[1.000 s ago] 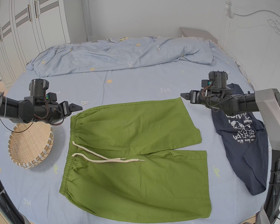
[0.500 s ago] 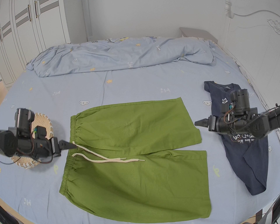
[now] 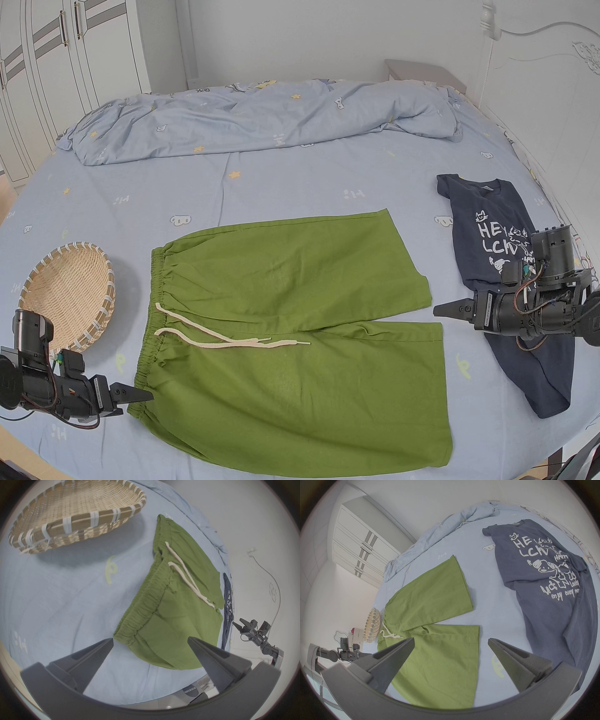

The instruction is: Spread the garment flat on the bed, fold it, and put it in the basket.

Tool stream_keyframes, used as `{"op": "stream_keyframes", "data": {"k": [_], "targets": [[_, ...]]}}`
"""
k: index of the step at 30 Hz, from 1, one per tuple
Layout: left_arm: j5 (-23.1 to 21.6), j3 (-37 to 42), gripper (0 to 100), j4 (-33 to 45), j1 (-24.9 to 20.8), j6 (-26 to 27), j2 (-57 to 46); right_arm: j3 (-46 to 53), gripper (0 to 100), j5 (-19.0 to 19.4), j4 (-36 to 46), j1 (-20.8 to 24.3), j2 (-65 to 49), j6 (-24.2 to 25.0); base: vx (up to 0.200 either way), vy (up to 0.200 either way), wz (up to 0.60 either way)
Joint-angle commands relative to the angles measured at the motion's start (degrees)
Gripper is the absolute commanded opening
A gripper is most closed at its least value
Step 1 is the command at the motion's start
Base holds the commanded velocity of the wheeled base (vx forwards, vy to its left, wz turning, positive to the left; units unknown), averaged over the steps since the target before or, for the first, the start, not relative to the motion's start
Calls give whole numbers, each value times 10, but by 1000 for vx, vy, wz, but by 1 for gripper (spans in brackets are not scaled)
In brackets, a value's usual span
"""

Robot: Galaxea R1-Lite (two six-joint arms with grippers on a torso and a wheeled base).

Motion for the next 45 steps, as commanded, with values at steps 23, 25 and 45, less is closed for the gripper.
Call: {"op": "stream_keyframes", "data": {"k": [23, 25, 45], "targets": [[-68, 6, 100, -135, 2, 0, 160, 13, 100, 1, 0, 10, -25, 3, 0, 0, 0], [-74, 9, 100, -136, 3, -2, 149, 13, 100, 1, 0, 10, -25, 3, 0, 0, 0], [-74, 36, 0, -136, 7, 4, 106, 13, 100, 1, 0, 9, -24, 4, 0, 0, 0]]}}
